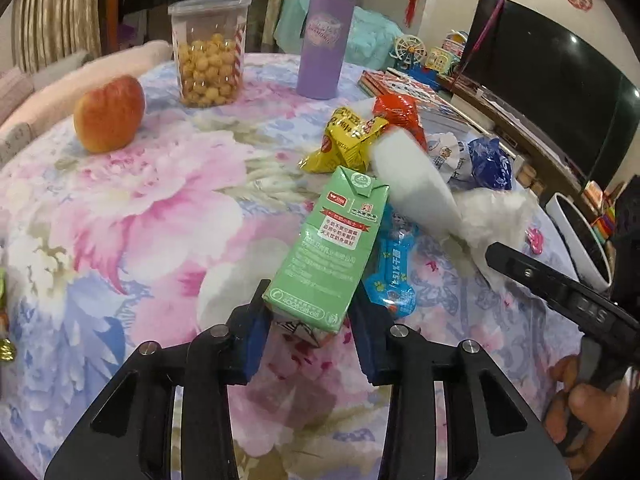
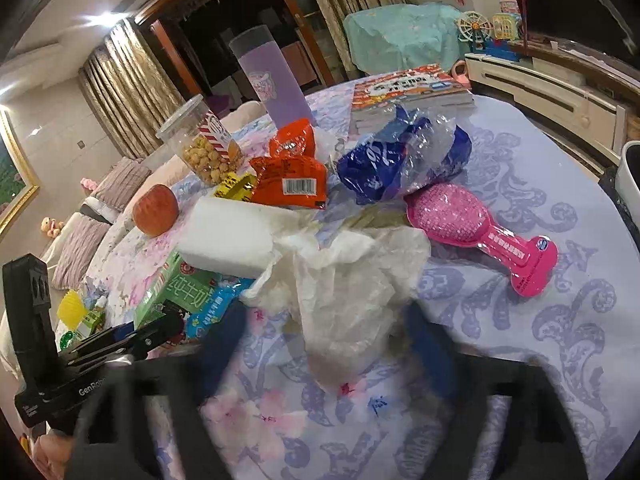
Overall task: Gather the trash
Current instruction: 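Grasp the green juice box with left tool while right tool grasps crumpled tissue, then carry the juice box and tissue with both tools over the trash bin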
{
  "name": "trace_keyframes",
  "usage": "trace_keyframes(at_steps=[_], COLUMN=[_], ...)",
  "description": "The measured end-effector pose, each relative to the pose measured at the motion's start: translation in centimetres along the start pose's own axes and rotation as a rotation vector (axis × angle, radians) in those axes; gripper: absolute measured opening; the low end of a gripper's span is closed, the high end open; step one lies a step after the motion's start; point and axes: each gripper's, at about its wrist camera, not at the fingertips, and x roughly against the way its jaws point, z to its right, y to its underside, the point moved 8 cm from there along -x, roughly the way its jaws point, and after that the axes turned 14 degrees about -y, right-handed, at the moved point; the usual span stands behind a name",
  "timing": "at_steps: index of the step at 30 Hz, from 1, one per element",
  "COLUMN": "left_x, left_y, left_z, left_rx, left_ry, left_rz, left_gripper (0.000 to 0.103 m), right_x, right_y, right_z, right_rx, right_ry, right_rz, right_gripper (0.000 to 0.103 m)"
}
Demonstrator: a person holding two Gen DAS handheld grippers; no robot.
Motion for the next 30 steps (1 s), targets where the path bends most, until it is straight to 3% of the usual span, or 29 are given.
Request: trace_keyframes(at_steps=[1, 2, 3, 11, 16, 30], left_x=[0.3, 0.5, 0.7, 3.8, 5.8, 6.6], left_y=[0.0, 0.1, 0.1, 0.7, 1.4, 2.1], left_z=[0.1, 0.1, 0.1, 1.3, 4.1, 12.3], left_rx=[-0.004, -0.007, -0.009, -0.005, -0.040, -0.145], left_ry=[-0.006, -0.011, -0.013, 0.019, 0.073, 0.156], left_rz=[0.008, 0.014, 0.018, 0.069, 0.085, 0.066], left_gripper=[0.034, 0.033, 0.033, 0.033, 0.033, 0.033], right_x=[0.0, -0.1, 0.0, 2.6, 4.6, 11.0], right_y=[0.1, 0.2, 0.3, 0.6, 1.2, 2.1], right_z=[0.1, 0.1, 0.1, 0.1, 0.6, 3.8], right_rx=[-0.001, -0.002, -0.001, 0.009, 0.001, -0.024], right_ry=[0.002, 0.000, -0.001, -0.017, -0.018, 0.052], right_rz=[-0.005, -0.008, -0.010, 0.029, 0.045, 0.109], right_gripper=[0.037, 0.028, 0.027, 0.026, 0.026, 0.026])
